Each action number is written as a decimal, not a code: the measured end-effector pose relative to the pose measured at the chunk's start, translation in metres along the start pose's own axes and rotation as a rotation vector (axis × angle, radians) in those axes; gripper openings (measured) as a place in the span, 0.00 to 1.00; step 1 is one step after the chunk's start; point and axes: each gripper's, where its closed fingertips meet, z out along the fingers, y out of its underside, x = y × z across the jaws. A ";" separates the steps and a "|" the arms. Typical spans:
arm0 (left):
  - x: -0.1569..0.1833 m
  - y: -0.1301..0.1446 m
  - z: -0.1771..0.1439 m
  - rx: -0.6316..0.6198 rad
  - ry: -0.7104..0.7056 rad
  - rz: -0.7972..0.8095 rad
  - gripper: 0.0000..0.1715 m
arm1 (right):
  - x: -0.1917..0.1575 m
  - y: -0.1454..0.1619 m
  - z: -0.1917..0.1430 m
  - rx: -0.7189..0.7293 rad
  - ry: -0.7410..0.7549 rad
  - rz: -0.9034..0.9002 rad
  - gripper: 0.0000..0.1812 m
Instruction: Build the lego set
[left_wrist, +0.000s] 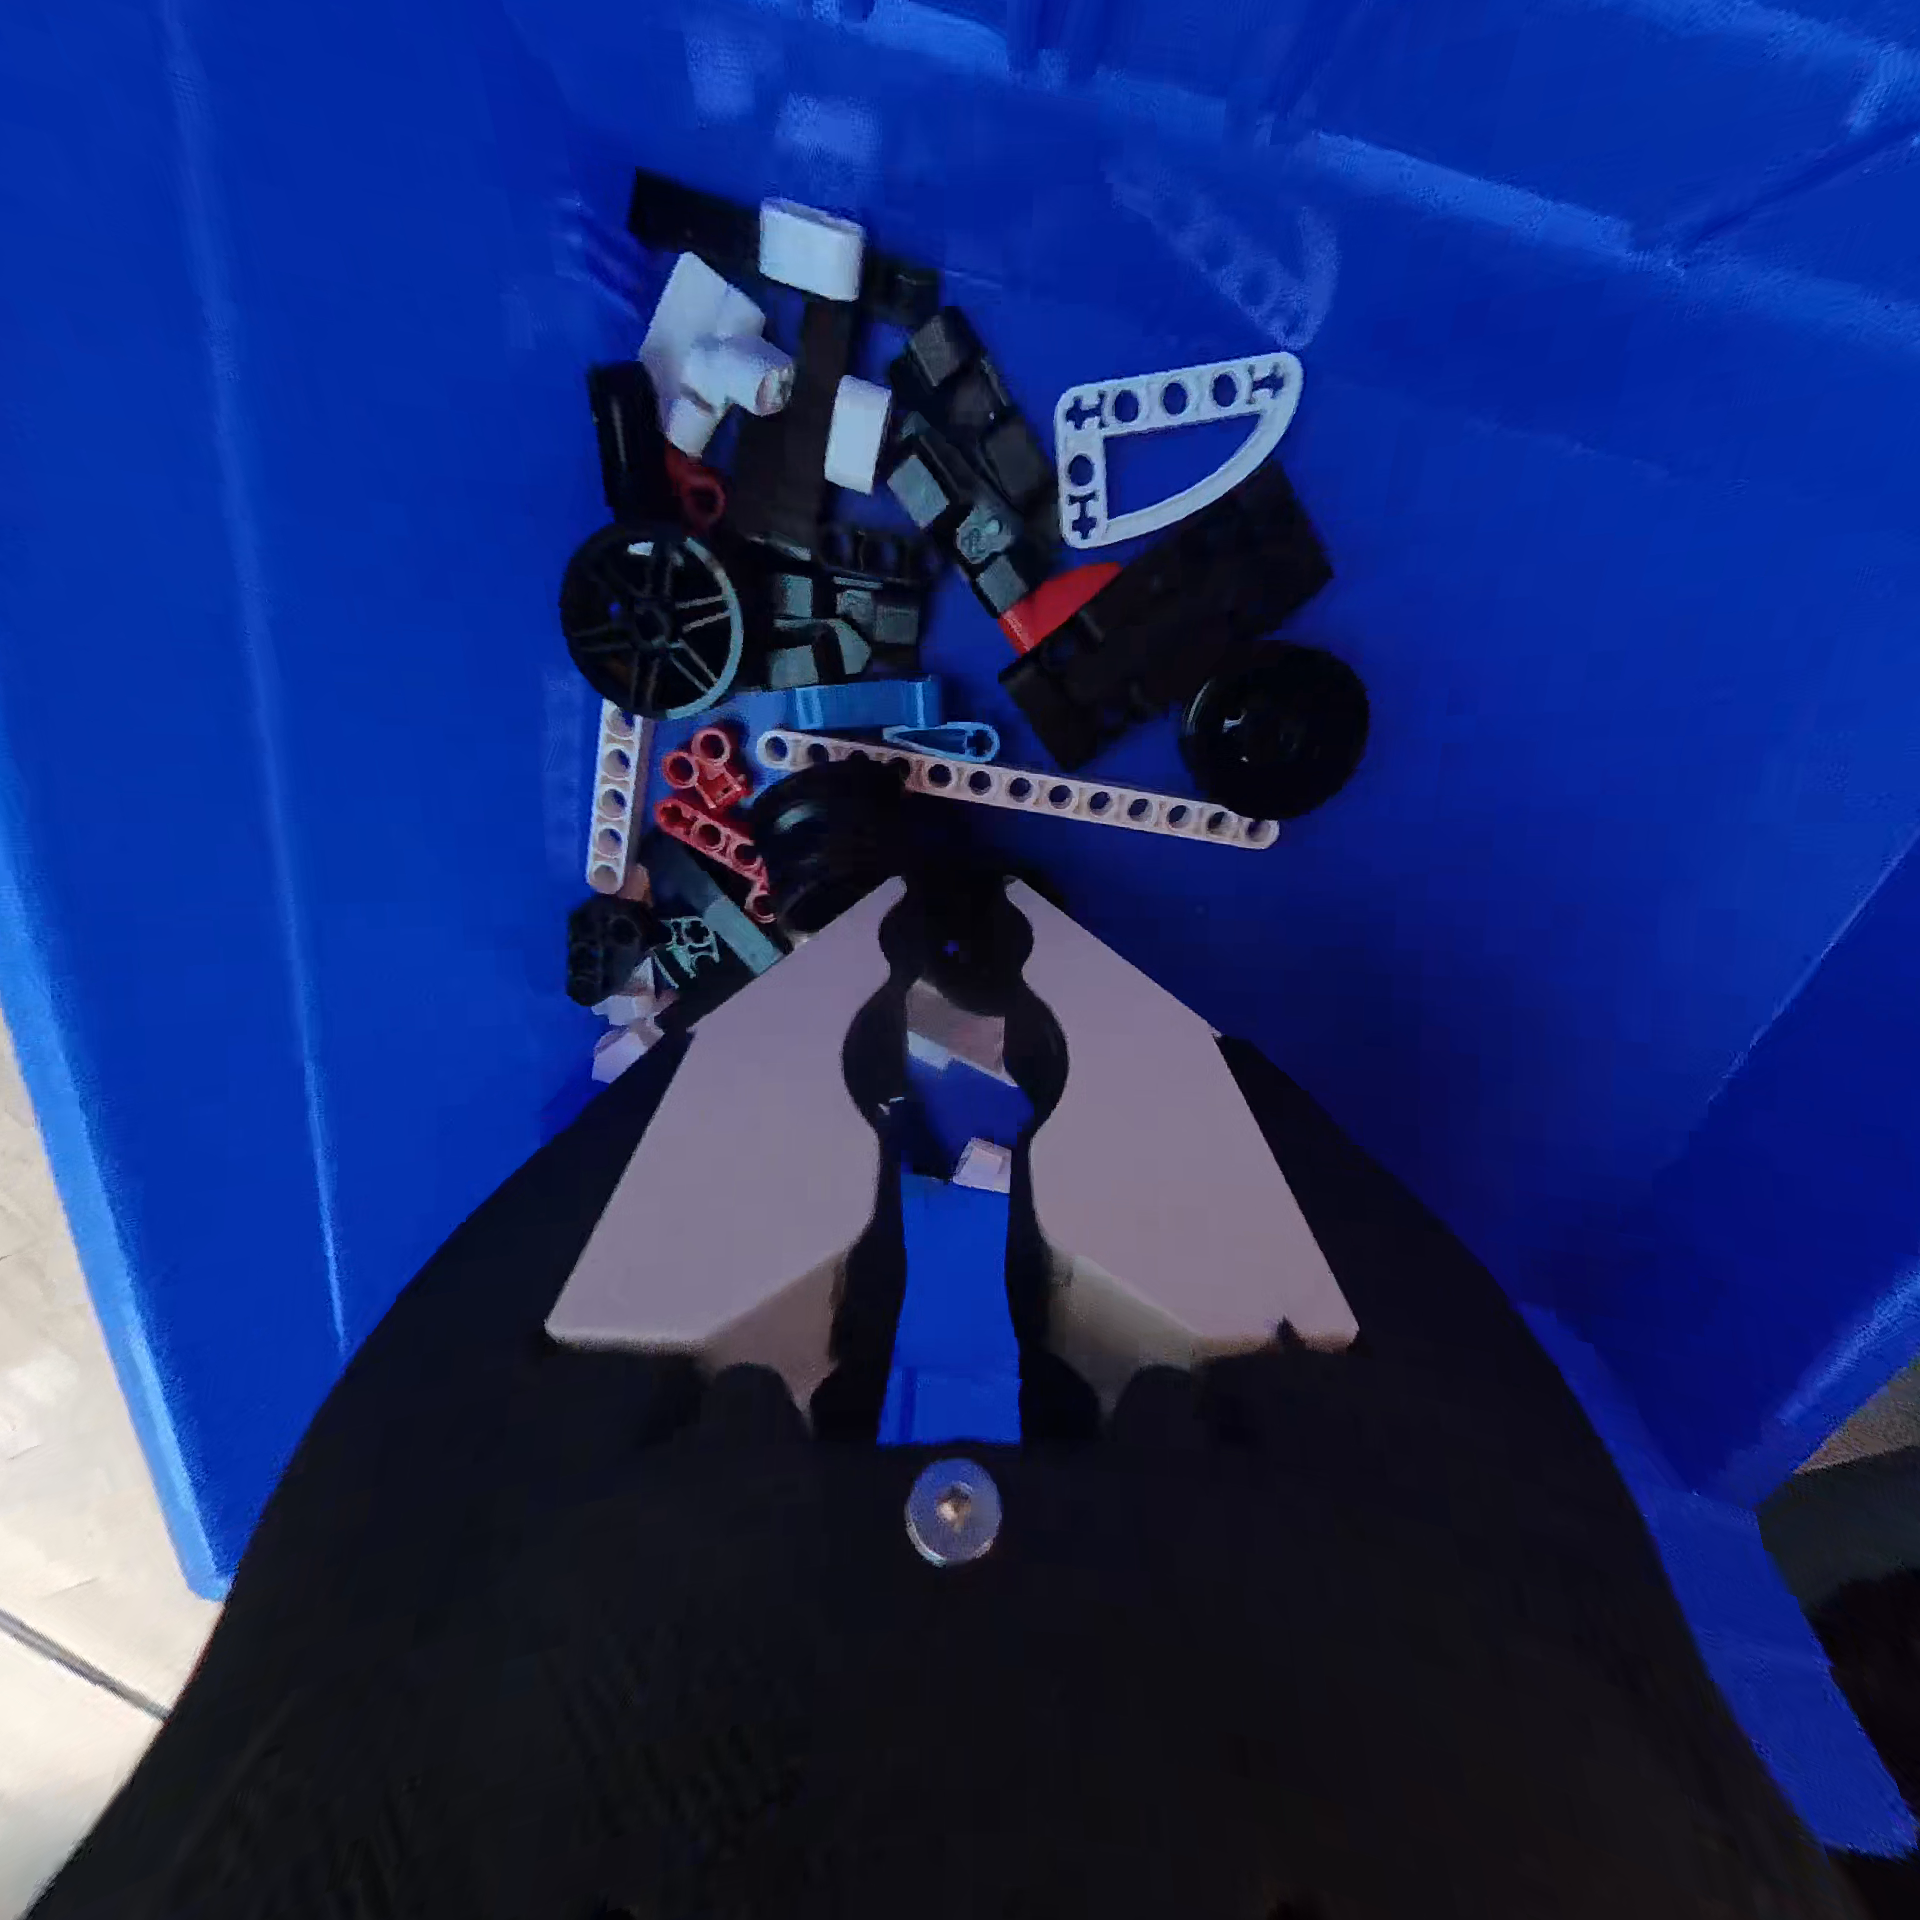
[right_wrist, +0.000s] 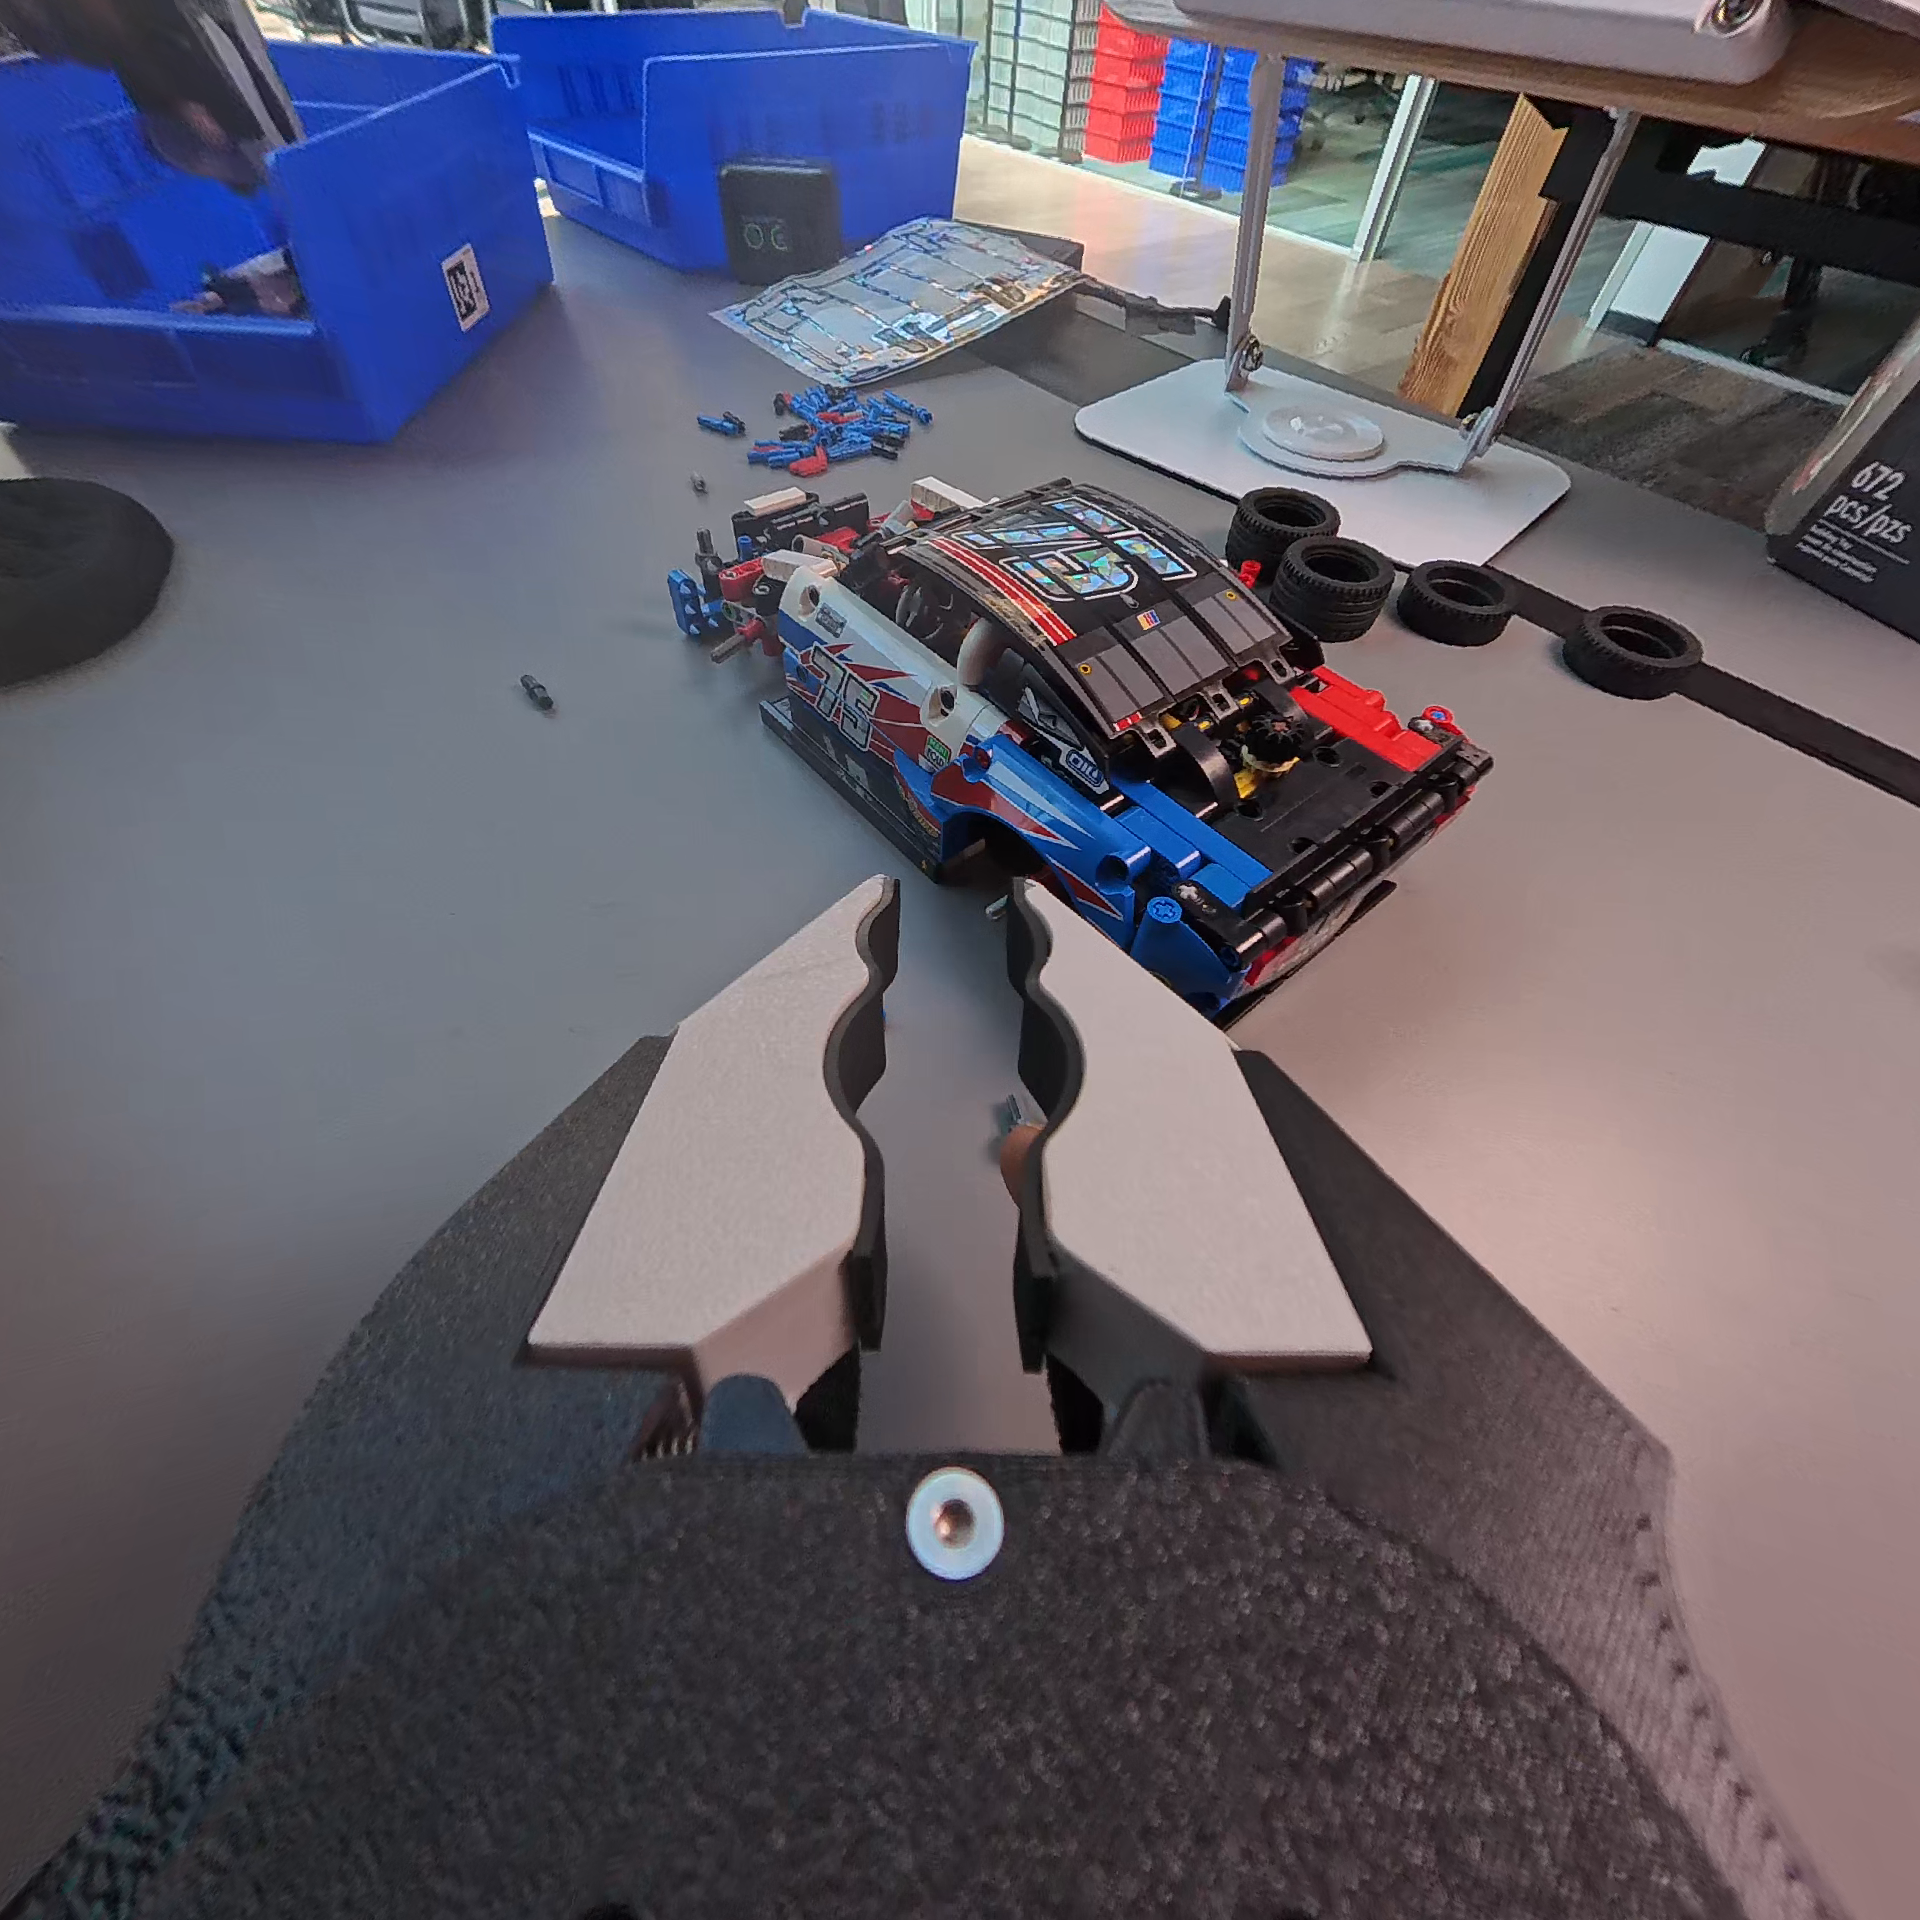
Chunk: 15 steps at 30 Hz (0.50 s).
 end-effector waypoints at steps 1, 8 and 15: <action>0.015 -0.007 -0.002 0.034 0.074 0.045 0.06 | 0.000 0.000 0.000 -0.002 -0.002 -0.001 0.10; 0.014 -0.046 -0.037 0.282 0.076 0.003 0.22 | -0.002 0.000 0.000 0.000 -0.007 -0.008 0.10; -0.039 -0.006 -0.009 0.017 -0.110 -0.200 0.29 | -0.002 -0.001 -0.001 0.004 -0.004 -0.010 0.10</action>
